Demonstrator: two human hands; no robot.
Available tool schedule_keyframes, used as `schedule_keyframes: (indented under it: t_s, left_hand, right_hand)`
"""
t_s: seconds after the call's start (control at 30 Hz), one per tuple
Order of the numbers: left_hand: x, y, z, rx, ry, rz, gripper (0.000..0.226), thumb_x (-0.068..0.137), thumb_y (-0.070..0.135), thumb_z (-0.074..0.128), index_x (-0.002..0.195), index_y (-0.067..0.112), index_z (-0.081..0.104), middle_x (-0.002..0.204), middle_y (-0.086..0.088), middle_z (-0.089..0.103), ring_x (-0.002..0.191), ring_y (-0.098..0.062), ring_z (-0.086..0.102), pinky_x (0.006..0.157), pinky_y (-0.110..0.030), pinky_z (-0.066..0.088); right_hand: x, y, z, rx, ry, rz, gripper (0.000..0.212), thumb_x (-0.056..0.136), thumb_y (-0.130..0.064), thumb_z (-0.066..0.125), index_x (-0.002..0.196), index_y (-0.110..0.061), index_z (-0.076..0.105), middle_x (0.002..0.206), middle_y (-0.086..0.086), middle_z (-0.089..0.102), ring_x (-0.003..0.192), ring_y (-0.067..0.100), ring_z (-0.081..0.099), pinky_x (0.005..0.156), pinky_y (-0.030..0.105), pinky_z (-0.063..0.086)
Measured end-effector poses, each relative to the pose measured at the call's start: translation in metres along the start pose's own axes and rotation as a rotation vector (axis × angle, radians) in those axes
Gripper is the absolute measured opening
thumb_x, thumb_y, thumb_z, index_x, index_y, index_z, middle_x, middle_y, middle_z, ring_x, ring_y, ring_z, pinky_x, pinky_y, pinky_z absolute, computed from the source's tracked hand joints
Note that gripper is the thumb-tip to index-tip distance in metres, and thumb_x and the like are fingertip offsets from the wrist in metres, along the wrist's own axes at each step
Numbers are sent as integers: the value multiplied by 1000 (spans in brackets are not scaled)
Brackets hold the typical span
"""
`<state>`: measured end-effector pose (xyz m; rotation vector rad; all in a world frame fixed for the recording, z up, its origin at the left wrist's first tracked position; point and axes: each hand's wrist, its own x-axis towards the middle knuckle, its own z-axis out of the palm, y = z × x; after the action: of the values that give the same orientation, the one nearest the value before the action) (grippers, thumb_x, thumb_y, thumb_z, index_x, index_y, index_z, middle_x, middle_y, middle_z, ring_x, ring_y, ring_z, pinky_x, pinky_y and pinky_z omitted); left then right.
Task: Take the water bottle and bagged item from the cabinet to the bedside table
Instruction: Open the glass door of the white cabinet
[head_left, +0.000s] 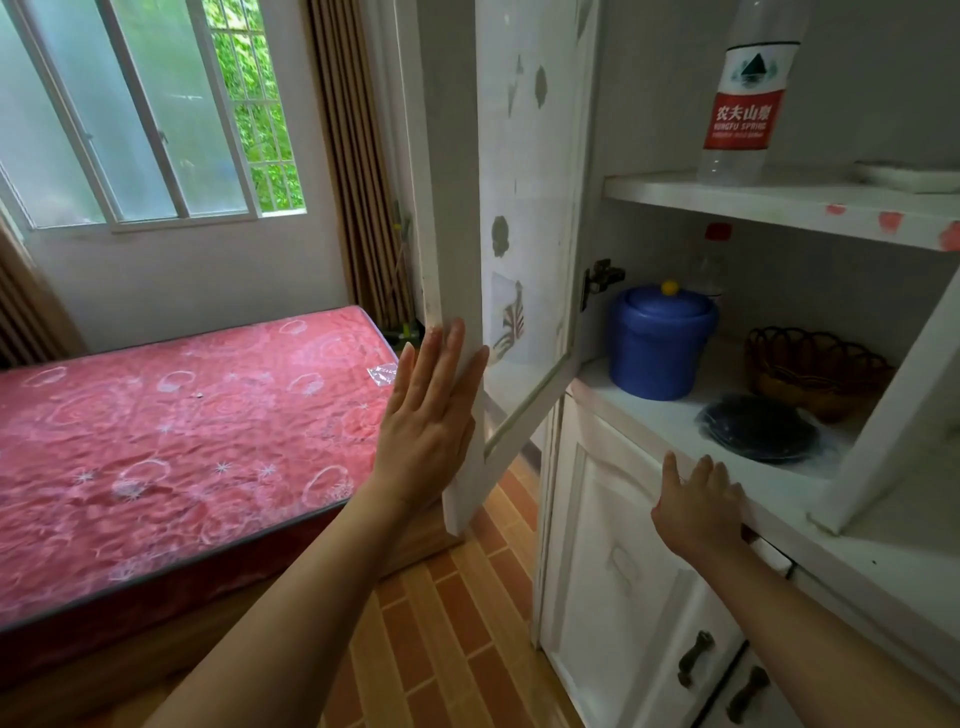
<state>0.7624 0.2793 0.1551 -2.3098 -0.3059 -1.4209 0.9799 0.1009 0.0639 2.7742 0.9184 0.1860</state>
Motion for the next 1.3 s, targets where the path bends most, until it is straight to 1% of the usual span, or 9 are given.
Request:
schedule_keyframes:
  t_s: [0.17, 0.4, 0.53, 0.6, 0.67, 0.8, 0.93, 1.07, 1.3]
  left_hand:
    - [-4, -14, 3, 51, -15, -134, 65, 79, -7, 44, 139, 1, 21, 152, -3, -23, 140, -23, -13, 115, -39, -4]
    - [-3, -27, 18, 139, -24, -291, 71, 82, -5, 50, 142, 0, 12, 149, -11, -29, 139, -30, -15, 115, -43, 0]
    - [2, -34, 27, 208, -58, -394, 75, 81, -10, 44, 143, 2, 4, 146, -14, -32, 137, -33, -20, 114, -46, -5]
    - [4, -38, 31, 226, -79, -436, 74, 81, -13, 39, 144, 2, 2, 147, -19, -24, 136, -32, -22, 113, -45, -9]
    - [4, -42, 35, 215, -114, -460, 74, 79, -15, 37, 143, -1, 3, 150, -22, -8, 137, -31, -20, 113, -43, -11]
    - [-2, -51, 49, 154, -178, -442, 79, 72, -15, 48, 140, -8, 9, 151, -24, 7, 140, -33, -3, 114, -41, -10]
    - [3, -61, 60, 103, -251, -481, 83, 67, -7, 60, 138, -11, 17, 149, -28, 11, 138, -34, -2, 113, -39, -13]
    - [5, -71, 68, 76, -276, -480, 88, 66, -5, 66, 140, -6, 17, 149, -29, 8, 139, -36, -3, 112, -39, -15]
    - [6, -67, 72, 3, -220, -512, 78, 77, -4, 52, 143, 3, 13, 149, -30, 6, 138, -37, -4, 111, -40, -16]
  right_hand:
    - [4, -8, 3, 34, -8, 26, 67, 93, -41, 36, 146, -14, 4, 151, 26, 11, 137, 43, 15, 111, 44, 21]
    - [7, -15, 1, 62, -52, 61, 69, 94, -37, 36, 145, -14, -3, 152, 27, 3, 137, 45, 8, 112, 46, 15]
    - [9, -19, 0, 80, -99, 79, 72, 95, -37, 38, 145, -13, -8, 150, 30, -3, 137, 48, 2, 113, 48, 12]
    - [10, -20, 0, 85, -106, 86, 72, 95, -36, 38, 145, -13, -9, 150, 30, -4, 136, 48, 1, 113, 48, 11]
    - [11, -21, 0, 79, -113, 93, 73, 95, -36, 37, 145, -13, -10, 150, 30, -4, 136, 49, 1, 113, 48, 11]
    - [14, -22, -1, 78, -136, 105, 74, 95, -37, 37, 144, -13, -11, 150, 31, -5, 136, 49, 1, 113, 48, 10]
    - [14, -22, -3, 74, -125, 105, 74, 95, -38, 38, 145, -13, -11, 150, 30, -4, 136, 48, 2, 112, 48, 11]
    - [15, -24, -4, 75, -140, 112, 74, 94, -38, 38, 145, -14, -11, 150, 31, -5, 136, 49, 1, 112, 48, 10]
    - [15, -27, -3, 53, -141, 126, 78, 94, -42, 39, 144, -13, -12, 149, 32, -6, 136, 50, 0, 112, 49, 11]
